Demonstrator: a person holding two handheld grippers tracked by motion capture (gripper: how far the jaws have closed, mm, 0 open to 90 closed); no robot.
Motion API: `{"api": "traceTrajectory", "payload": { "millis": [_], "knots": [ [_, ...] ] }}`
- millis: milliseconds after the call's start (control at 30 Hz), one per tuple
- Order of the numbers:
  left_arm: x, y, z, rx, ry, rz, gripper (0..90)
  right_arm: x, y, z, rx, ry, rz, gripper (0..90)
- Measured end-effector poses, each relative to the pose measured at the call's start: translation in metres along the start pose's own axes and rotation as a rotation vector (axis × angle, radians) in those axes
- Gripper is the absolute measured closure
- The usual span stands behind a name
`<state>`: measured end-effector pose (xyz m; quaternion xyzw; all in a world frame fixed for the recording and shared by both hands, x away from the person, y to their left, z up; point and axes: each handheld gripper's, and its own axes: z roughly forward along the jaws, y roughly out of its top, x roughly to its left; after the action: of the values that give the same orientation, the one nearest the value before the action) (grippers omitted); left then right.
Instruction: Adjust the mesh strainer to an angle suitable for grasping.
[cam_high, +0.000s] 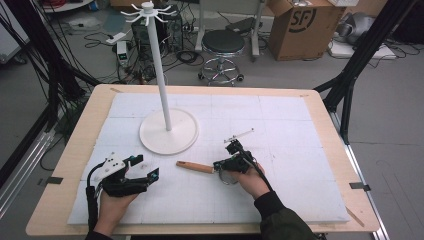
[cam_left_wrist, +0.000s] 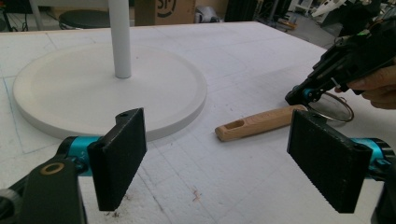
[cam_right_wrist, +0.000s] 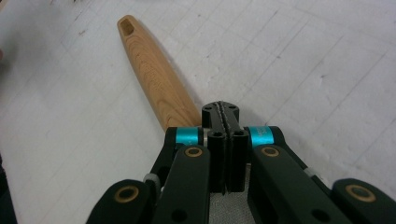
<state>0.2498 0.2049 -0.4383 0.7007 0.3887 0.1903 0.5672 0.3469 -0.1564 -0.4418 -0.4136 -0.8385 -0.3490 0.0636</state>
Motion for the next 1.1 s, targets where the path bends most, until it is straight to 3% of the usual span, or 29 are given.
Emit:
{"api": "traceTrajectory", "payload": {
  "millis": [567,633,667,700,800,1000,1100],
  "knots": [
    [0.000,0.000,0.000,-0.003,0.002,-0.003,20.4,0.008,-0.017,-0.010,0.028,0.034,-0.001,89.8],
    [0.000,0.000,0.000,-0.004,0.002,-0.003,20.4,0.009,-0.017,-0.012,0.004,0.012,-0.007,89.8],
    [0.000,0.000,0.000,-0.003,0.002,-0.002,20.4,0.009,-0.015,-0.016,-0.054,0.021,-0.002,89.9],
    [0.000,0.000,0.000,-0.002,0.002,-0.002,20.4,0.009,-0.015,-0.016,-0.054,0.021,-0.002,89.9],
    [0.000,0.000,0.000,0.000,0.002,-0.001,20.4,0.015,-0.012,-0.018,-0.112,0.085,-0.004,89.9],
    [0.000,0.000,0.000,-0.004,0.001,-0.002,20.4,0.042,-0.004,0.000,-0.090,0.168,-0.041,89.9],
    [0.000,0.000,0.000,-0.001,-0.001,-0.002,20.4,0.050,-0.003,0.013,-0.073,0.186,-0.051,89.8]
  ]
}}
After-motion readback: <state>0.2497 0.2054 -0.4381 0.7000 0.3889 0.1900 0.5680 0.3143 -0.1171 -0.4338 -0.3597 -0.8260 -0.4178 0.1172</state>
